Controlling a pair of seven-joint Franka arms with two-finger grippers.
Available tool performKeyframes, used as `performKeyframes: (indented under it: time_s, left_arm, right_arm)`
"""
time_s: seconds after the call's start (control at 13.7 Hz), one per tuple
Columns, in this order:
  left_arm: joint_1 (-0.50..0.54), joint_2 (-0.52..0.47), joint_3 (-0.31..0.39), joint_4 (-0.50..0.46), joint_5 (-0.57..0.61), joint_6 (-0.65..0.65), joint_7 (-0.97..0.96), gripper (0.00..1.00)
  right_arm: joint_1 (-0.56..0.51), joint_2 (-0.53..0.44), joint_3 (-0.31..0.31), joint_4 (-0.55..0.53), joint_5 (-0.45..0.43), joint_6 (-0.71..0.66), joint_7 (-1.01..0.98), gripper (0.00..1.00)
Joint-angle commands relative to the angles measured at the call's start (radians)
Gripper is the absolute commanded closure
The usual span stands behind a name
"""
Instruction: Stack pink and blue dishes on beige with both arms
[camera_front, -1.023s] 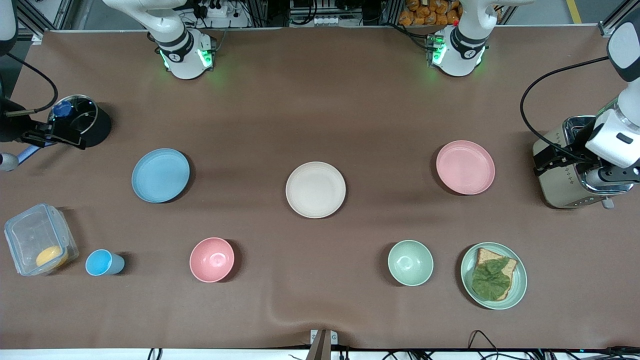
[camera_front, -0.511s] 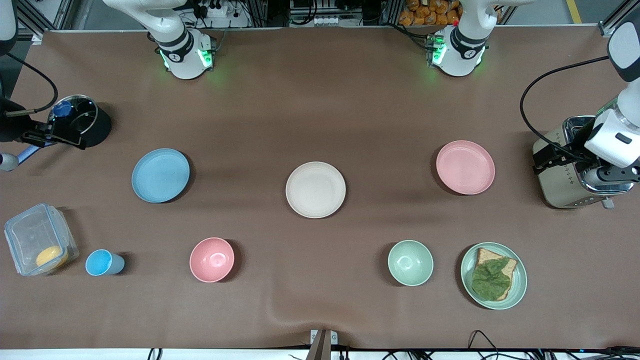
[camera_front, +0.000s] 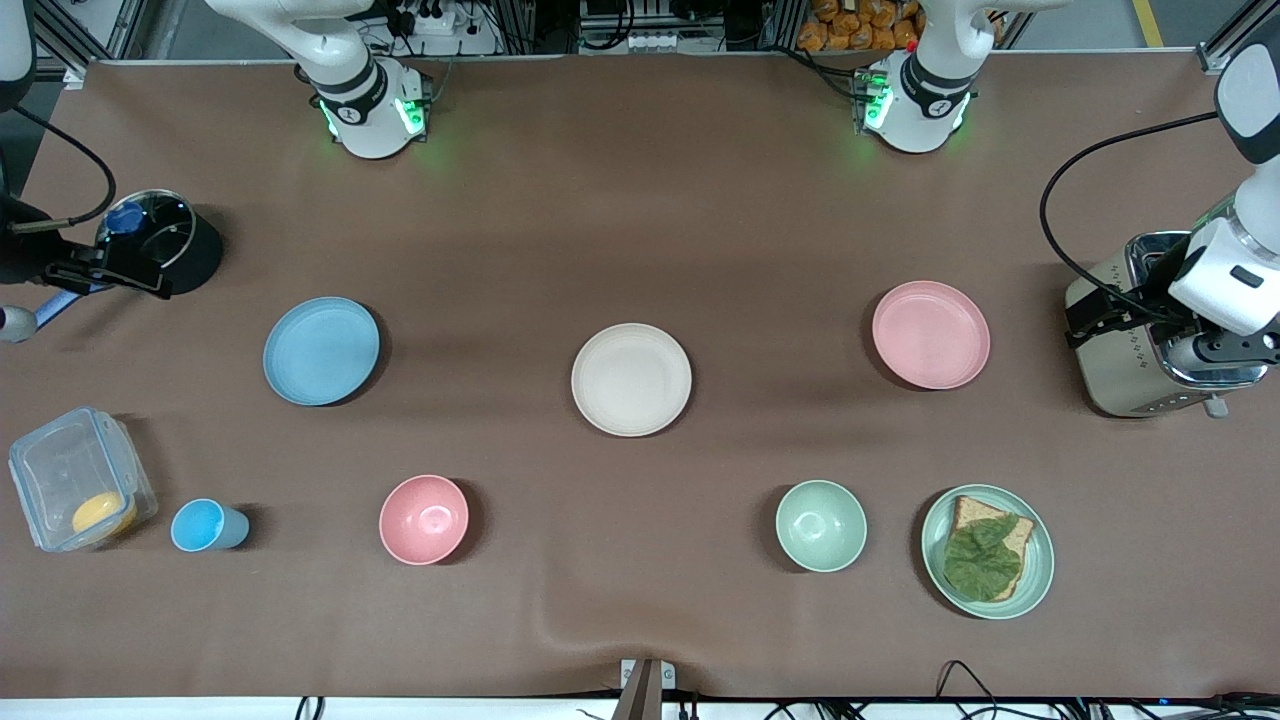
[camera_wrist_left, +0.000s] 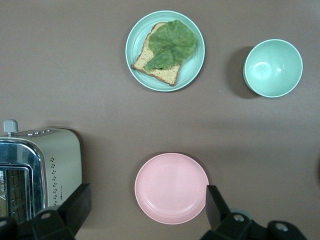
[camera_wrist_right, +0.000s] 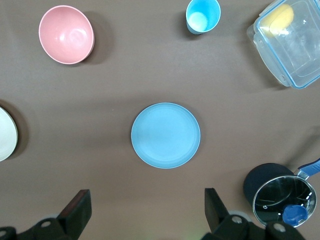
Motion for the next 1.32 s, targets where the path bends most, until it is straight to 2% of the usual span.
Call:
performKeyframes:
  time_s: [0.0,0.22,0.37,0.51,0.66,0.8,1.1,1.24]
  left_arm:
    - [0.003,0.036,0.003,0.023,-0.012,-0.037,0.024,0.0]
    - [0.001,0.092,0.003,0.01,-0.014,-0.143,0.027,0.0]
    - [0.003,0.118,0.003,-0.014,-0.018,-0.212,0.026,0.0]
    - [0.021,0.124,0.002,-0.097,-0.023,-0.202,0.026,0.0]
    - [0.059,0.142,0.002,-0.178,-0.023,-0.151,0.027,0.0]
    - [0.076,0.161,0.002,-0.249,-0.023,-0.093,0.033,0.0]
    - [0.125,0.242,-0.003,-0.433,-0.024,0.155,0.084,0.0]
    - [0.212,0.294,-0.01,-0.45,-0.061,0.231,0.194,0.0]
  right_arm:
    - [-0.001,0.001,-0.001,0.006,-0.004,-0.004,0.0,0.0]
    - [-0.019,0.001,-0.003,0.005,-0.004,-0.01,-0.006,0.0]
    - [-0.103,0.01,-0.003,-0.012,-0.003,-0.013,-0.107,0.0]
    - [-0.184,0.036,-0.003,-0.027,0.008,-0.01,-0.239,0.0]
    - [-0.273,0.056,-0.003,-0.072,0.057,0.007,-0.319,0.0]
    - [-0.333,0.063,-0.003,-0.145,0.063,0.077,-0.366,0.0]
    - [-0.367,0.095,-0.003,-0.331,0.125,0.28,-0.454,0.0]
    - [-0.367,0.173,-0.001,-0.349,0.157,0.347,-0.491,0.0]
